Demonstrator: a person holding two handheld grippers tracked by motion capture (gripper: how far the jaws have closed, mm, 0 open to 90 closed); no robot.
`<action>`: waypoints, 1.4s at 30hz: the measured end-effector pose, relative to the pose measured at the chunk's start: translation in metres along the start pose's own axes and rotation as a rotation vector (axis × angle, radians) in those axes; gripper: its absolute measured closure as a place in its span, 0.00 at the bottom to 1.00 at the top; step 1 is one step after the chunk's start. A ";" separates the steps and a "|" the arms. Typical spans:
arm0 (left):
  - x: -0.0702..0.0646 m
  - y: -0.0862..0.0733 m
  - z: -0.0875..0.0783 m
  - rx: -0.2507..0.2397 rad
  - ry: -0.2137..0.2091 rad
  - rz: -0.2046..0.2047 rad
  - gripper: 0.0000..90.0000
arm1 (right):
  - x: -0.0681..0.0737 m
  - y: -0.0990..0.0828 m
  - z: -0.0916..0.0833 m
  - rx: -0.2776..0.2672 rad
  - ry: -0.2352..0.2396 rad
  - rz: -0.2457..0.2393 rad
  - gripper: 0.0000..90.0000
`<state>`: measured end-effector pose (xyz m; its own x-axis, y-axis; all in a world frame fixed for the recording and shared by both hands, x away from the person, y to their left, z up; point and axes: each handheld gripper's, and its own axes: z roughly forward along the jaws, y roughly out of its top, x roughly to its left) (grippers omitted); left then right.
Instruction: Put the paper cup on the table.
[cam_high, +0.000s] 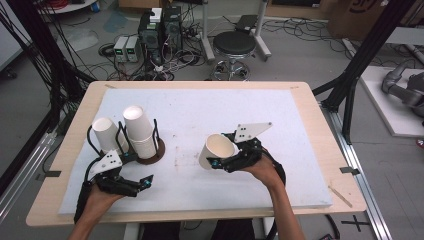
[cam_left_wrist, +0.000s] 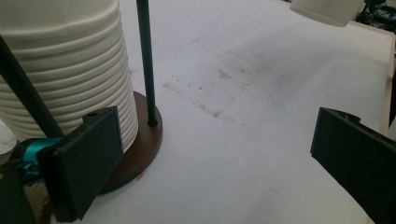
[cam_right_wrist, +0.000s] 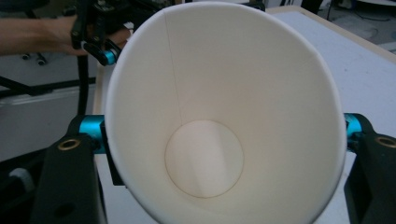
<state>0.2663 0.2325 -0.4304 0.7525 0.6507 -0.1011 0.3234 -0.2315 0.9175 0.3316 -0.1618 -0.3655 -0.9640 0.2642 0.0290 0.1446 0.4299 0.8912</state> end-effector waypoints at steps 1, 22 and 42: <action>0.000 0.000 0.000 -0.001 0.002 -0.001 0.03 | 0.000 0.000 0.002 0.017 -0.006 -0.004 0.31; 0.000 -0.005 0.000 -0.003 0.006 0.000 0.03 | 0.002 -0.006 0.035 0.206 -0.105 -0.046 0.31; -0.001 -0.007 0.002 -0.002 -0.004 -0.003 0.03 | 0.003 -0.012 0.057 0.289 -0.138 -0.065 0.31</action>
<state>0.2647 0.2317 -0.4376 0.7537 0.6487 -0.1049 0.3242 -0.2281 0.9181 0.3400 -0.1171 -0.4017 -0.9367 0.3345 -0.1033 0.1603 0.6720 0.7230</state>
